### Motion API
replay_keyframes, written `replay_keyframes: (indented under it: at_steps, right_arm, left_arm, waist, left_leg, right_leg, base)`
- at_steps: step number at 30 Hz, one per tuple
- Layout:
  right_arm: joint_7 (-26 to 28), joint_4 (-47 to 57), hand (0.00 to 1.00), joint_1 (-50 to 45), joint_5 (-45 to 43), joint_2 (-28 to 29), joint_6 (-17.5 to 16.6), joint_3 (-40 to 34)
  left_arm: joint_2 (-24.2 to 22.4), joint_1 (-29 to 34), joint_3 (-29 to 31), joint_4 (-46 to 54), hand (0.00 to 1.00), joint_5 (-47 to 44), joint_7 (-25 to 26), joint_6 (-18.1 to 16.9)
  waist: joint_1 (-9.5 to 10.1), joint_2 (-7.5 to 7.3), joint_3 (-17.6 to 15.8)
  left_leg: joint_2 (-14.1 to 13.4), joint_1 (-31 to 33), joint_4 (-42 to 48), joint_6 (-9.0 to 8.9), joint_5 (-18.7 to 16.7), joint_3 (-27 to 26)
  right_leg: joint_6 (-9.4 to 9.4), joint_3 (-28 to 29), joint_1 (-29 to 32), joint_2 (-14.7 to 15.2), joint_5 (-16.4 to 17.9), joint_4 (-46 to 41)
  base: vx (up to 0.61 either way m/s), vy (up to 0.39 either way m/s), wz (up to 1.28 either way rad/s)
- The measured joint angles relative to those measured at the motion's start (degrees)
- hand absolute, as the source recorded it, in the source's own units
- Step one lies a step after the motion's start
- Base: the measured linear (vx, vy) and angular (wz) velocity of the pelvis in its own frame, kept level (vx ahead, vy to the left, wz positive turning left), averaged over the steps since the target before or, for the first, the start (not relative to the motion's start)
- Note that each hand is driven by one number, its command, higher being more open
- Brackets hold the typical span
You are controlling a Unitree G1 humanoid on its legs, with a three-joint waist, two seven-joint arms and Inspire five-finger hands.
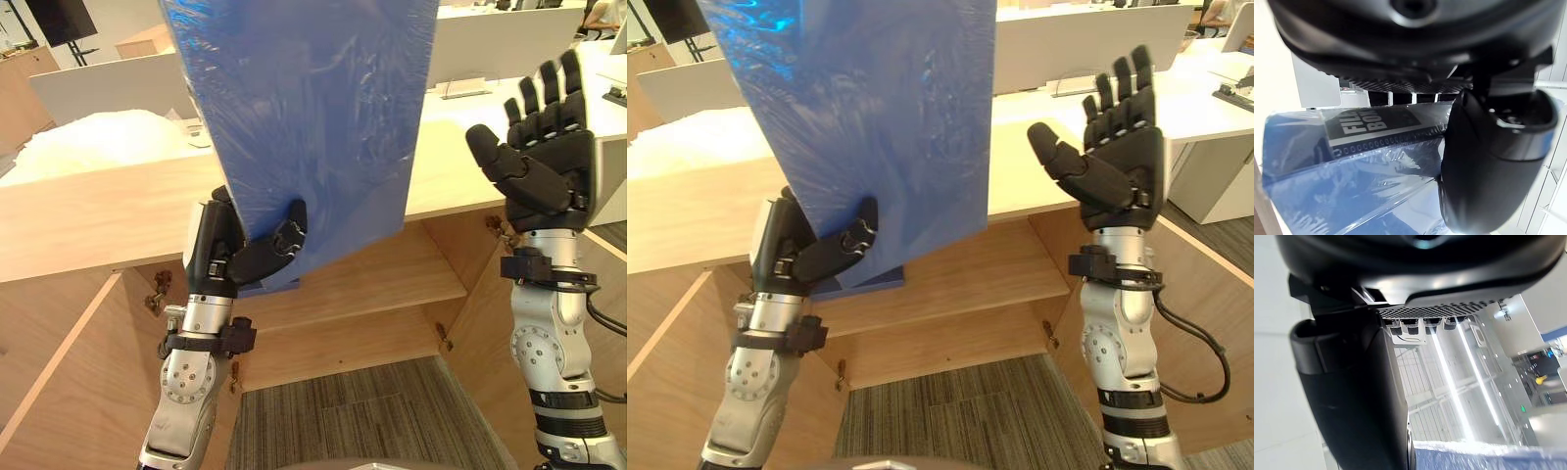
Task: Walk over to the cabinet, pick up the folder, carry it to the office cabinet, place the folder inside the office cabinet, then close the office cabinet door
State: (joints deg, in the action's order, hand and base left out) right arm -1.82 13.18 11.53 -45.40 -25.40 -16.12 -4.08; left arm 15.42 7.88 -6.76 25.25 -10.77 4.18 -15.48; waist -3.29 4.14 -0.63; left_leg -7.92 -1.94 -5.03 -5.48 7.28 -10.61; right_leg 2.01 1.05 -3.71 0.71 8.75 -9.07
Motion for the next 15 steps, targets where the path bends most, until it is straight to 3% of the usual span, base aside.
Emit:
replay_keyframes:
  at_steps: [7,15]
  right_arm:
    - [6.4,-4.0,1.00,4.5,-10.2,-9.0,2.6,9.6]
    - [11.5,-5.6,1.00,10.0,-19.0,-20.7,4.6,21.1]
  left_arm:
    - [2.5,-0.5,-2.6,0.0,0.00,-3.7,-1.6,0.0]
    - [10.3,-2.4,-5.0,0.0,0.00,-11.7,-2.2,0.0]
  waist:
    - [0.08,-0.23,0.3]
    - [0.47,-0.52,0.6]
  left_leg:
    - [0.0,0.3,0.0,0.18,0.3,0.2]
    - [0.1,1.0,-0.3,0.52,0.9,0.3]
  right_leg:
    - [0.04,-0.2,0.1,0.0,-0.4,0.3]
    - [0.13,-0.3,0.7,0.0,-1.1,0.4]
  base:
    - [0.00,-0.001,0.01]
    - [-0.02,0.001,0.00]
